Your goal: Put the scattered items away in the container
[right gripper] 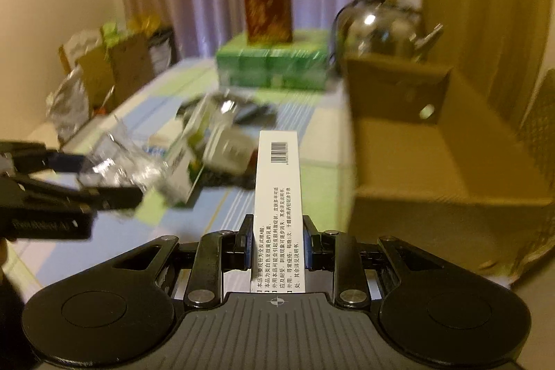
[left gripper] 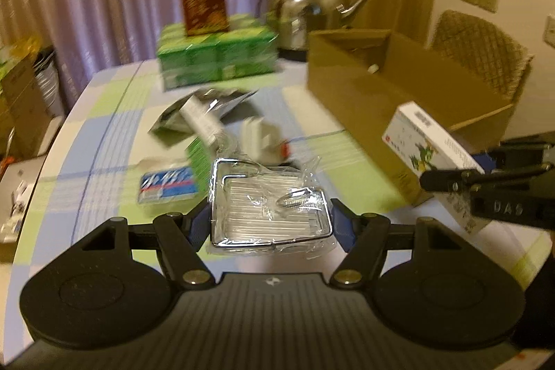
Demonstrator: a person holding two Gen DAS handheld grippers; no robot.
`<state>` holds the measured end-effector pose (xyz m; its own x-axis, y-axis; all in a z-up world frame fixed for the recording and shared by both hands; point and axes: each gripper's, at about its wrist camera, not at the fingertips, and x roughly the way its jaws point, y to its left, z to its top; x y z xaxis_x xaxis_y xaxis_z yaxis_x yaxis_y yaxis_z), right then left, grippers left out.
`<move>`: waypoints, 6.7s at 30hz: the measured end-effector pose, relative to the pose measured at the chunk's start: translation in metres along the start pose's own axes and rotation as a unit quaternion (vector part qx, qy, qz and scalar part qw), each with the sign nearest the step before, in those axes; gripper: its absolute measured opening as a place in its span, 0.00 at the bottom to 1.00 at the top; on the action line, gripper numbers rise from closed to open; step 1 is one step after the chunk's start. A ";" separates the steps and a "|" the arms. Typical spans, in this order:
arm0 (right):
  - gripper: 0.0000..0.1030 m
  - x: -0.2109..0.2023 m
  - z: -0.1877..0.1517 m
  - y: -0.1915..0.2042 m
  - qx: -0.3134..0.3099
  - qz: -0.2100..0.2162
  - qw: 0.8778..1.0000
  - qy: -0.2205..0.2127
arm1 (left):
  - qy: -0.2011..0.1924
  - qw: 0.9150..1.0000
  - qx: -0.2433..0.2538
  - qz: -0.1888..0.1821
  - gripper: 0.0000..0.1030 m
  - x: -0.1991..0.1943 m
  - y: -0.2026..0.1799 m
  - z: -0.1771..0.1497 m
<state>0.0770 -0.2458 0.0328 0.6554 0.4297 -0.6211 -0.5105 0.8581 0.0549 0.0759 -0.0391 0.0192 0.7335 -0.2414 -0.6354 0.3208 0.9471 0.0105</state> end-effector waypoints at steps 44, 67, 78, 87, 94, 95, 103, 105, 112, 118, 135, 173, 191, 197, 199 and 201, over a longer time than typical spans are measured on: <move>0.23 0.107 0.060 -0.181 0.024 -0.069 0.987 0.143 | 0.038 0.932 0.320 -0.169 0.64 0.209 -0.165 0.138; 0.29 0.103 0.059 -0.173 0.031 -0.048 0.989 0.133 | -0.003 0.943 0.293 -0.159 0.70 0.173 -0.142 0.141; 0.44 0.051 0.078 -0.159 0.031 -0.065 0.995 0.068 | -0.033 0.961 0.229 -0.152 0.72 0.118 -0.115 0.139; 0.59 0.004 0.084 -0.111 0.023 -0.044 0.999 0.022 | -0.037 0.977 0.172 -0.119 0.78 0.067 -0.077 0.118; 0.81 -0.008 0.070 -0.074 0.018 -0.023 0.999 0.019 | -0.026 0.986 0.139 -0.088 0.86 0.039 -0.049 0.091; 0.82 -0.008 0.068 -0.070 0.017 -0.020 0.999 0.020 | -0.023 0.987 0.135 -0.085 0.87 0.036 -0.045 0.087; 0.98 -0.023 0.056 -0.028 0.012 0.016 1.000 -0.001 | 0.002 0.994 0.095 -0.049 0.99 0.014 0.003 0.042; 0.98 -0.023 0.054 -0.015 0.002 0.025 1.000 0.000 | 0.014 0.996 0.086 -0.031 0.99 0.011 0.019 0.031; 0.98 -0.003 0.041 0.026 -0.023 0.062 0.998 0.013 | 0.043 0.998 0.035 0.018 0.99 0.001 0.077 -0.004; 0.98 0.025 0.032 0.049 -0.032 0.085 0.995 0.039 | 0.053 0.998 0.004 0.035 0.99 0.006 0.105 -0.017; 0.98 0.123 0.038 0.087 0.041 0.134 0.985 0.103 | 0.068 0.997 0.014 0.038 0.99 0.069 0.162 -0.018; 0.58 0.174 0.012 0.135 -0.134 0.104 0.973 0.156 | 0.093 0.995 0.016 -0.013 0.99 0.105 0.184 -0.012; 0.58 0.153 -0.003 0.113 -0.131 0.060 0.980 0.140 | 0.108 0.994 -0.031 0.012 0.85 0.146 0.168 -0.004; 0.58 0.142 -0.014 0.115 -0.162 0.050 0.976 0.139 | 0.122 0.992 -0.008 -0.010 0.84 0.135 0.164 -0.012; 0.58 0.135 -0.020 0.114 -0.175 0.041 0.974 0.139 | 0.134 0.990 0.010 -0.039 0.84 0.126 0.158 -0.017; 0.58 0.127 -0.028 0.112 -0.187 0.030 0.972 0.139 | 0.143 0.986 0.042 -0.068 0.84 0.115 0.148 -0.022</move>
<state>0.0872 -0.1031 -0.0617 0.4679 0.3391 -0.8161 -0.7441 0.6494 -0.1568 0.1942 0.0783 -0.0691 0.4847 -0.2837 -0.8274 0.4611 0.8867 -0.0339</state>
